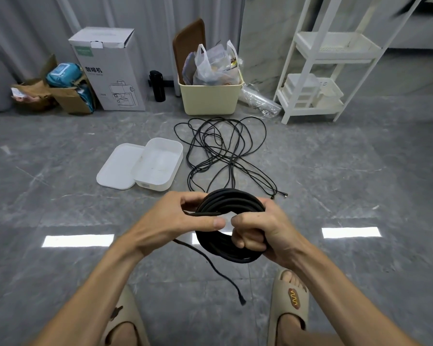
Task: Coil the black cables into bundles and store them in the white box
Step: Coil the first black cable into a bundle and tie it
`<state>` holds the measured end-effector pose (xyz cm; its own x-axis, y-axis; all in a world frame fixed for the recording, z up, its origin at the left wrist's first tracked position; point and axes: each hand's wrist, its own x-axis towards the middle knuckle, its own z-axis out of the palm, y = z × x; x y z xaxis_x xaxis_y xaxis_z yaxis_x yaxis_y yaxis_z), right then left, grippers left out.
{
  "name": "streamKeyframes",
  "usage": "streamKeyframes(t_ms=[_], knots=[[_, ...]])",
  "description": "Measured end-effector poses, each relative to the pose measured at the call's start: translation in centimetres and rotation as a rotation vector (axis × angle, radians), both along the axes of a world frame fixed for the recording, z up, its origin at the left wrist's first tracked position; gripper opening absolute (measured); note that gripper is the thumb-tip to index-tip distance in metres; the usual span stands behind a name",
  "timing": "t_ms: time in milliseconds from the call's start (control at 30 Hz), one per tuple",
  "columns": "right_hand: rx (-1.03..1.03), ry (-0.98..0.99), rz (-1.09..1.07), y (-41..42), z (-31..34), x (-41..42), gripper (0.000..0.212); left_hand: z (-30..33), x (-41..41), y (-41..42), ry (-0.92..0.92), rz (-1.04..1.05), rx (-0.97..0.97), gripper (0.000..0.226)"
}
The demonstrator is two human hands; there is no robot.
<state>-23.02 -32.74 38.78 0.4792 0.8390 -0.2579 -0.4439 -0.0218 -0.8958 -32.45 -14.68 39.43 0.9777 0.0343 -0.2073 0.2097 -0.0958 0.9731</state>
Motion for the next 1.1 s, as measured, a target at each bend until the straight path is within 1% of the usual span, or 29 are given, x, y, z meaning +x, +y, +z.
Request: streamKeyframes(t_ms=[100, 267, 333, 433, 533, 567, 633, 700, 767, 800, 867, 967, 1067, 1100], knots=[[-0.006, -0.009, -0.026, 0.0, -0.1, 0.0, 0.024, 0.2, 0.0, -0.4, -0.019, 0.037, -0.016, 0.036], [-0.035, -0.082, -0.043, 0.1, -0.1, 0.2, 0.025, 0.2, -0.3, -2.3, -0.129, 0.253, 0.137, 0.030], [-0.010, -0.063, -0.018, -0.1, -0.1, 0.2, 0.028, 0.3, -0.3, -2.7, -0.142, 0.283, 0.113, 0.029], [0.006, -0.029, 0.069, -0.6, 0.0, 0.3, 0.027, 0.6, -0.2, -2.5, -0.138, 0.228, 0.038, 0.024], [-0.001, 0.035, 0.186, -1.0, -0.1, 0.7, 0.008, 0.5, -0.1, -2.3, -0.121, 0.145, 0.012, 0.009], [-0.020, 0.021, 0.227, -1.1, -0.1, 0.9, 0.008, 0.4, -0.1, -2.2, -0.108, 0.120, 0.028, 0.008], [-0.112, -0.084, 0.293, -1.3, 0.0, 1.1, 0.012, 0.3, 0.0, -2.1, -0.070, 0.071, 0.110, 0.015], [-0.239, -0.225, 0.297, -1.2, -0.2, 1.0, 0.015, -0.1, 0.3, -2.1, -0.010, 0.022, 0.217, 0.024], [-0.341, -0.302, 0.269, -1.0, -0.4, 0.8, 0.012, -0.6, 0.4, -2.2, 0.026, -0.014, 0.287, 0.027], [-0.354, -0.313, 0.255, -1.0, -0.4, 0.7, 0.009, -0.7, 0.4, -2.3, 0.034, -0.013, 0.301, 0.028], [-0.312, -0.290, 0.221, -0.9, -0.4, 0.7, 0.009, -0.8, 0.5, -2.2, 0.044, 0.030, 0.272, 0.035], [-0.180, -0.228, 0.172, -0.6, 0.0, 0.4, 0.010, -0.4, 0.5, -1.9, 0.038, 0.075, 0.095, 0.035], [-0.083, -0.161, 0.119, -0.3, -0.1, 0.2, 0.006, 0.0, 0.3, -1.6, -0.001, 0.111, -0.008, 0.052], [-0.076, -0.159, 0.127, -0.2, -0.1, 0.2, 0.003, 0.1, 0.3, -1.7, -0.008, 0.121, -0.021, 0.052]])
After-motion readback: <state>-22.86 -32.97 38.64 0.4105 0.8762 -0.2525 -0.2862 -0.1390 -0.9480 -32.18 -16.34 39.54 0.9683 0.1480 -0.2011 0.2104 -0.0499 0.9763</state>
